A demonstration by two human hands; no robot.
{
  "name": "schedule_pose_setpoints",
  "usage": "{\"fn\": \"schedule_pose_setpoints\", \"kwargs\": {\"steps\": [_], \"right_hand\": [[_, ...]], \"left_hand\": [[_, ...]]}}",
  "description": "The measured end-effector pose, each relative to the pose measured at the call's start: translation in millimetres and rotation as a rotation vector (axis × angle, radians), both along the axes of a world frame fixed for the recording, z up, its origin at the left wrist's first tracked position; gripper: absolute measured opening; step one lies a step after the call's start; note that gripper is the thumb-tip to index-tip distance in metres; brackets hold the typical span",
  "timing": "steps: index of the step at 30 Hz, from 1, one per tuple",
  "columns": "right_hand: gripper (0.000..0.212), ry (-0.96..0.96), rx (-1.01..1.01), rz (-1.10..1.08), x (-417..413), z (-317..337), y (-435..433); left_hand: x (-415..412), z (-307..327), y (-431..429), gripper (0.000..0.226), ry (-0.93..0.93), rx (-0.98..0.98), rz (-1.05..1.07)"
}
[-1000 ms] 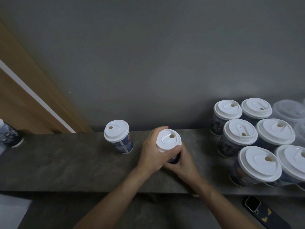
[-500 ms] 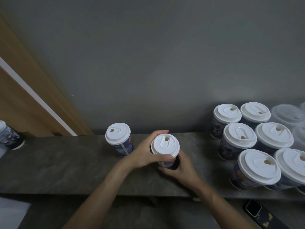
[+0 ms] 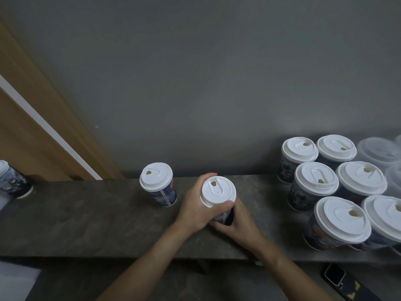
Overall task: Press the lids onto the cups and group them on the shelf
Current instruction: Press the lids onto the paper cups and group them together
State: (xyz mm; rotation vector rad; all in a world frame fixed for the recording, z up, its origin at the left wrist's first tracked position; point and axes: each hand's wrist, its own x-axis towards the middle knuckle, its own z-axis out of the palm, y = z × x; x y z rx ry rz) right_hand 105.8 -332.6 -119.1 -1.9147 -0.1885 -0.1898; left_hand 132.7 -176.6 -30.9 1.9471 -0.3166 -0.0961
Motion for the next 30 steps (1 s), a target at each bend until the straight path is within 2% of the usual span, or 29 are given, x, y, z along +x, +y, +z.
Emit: {"fn": "schedule_pose_setpoints", "kwargs": {"steps": [2,3,8,11,14,17,22,26,30], "right_hand": [[0.089,0.000,0.002,-0.025,-0.8,2.3,2.0],[0.086,0.004,0.005,-0.039,-0.8,3.0,1.9],[0.072,-0.011,-0.014,-0.060,1.2,-1.2,-3.3],[0.081,-0.012,-0.011,-0.058,2.4,-1.4,-0.7],[0.086,-0.013,0.009,-0.094,0.6,0.8,1.0],[0.084,-0.019,0.021,-0.107,0.5,0.9,-0.7],[0.087,-0.025,0.025,-0.069,0.9,0.4,0.7],[0.091,-0.019,0.053,-0.094,3.5,-2.2,0.6],[0.089,-0.024,0.046,-0.072,6.7,-8.0,-1.3]], "left_hand": [[-11.3,-6.2,-9.1,0.077,-0.038,-0.023,0.136],[-10.2,-7.9,-8.9,0.078,-0.037,-0.031,0.139],[20.0,6.6,14.6,0.084,0.104,0.064,-0.183],[10.3,3.8,7.9,0.074,0.013,0.070,-0.070],[-1.6,-2.9,-2.4,0.077,0.001,0.014,0.021],[5.8,0.2,-1.6,0.087,0.055,0.003,-0.054],[0.8,-1.5,-8.7,0.080,0.000,-0.017,-0.002],[10.1,1.4,-6.7,0.096,0.034,0.040,-0.117],[4.5,-6.7,-10.4,0.082,0.002,-0.009,-0.069]]}}
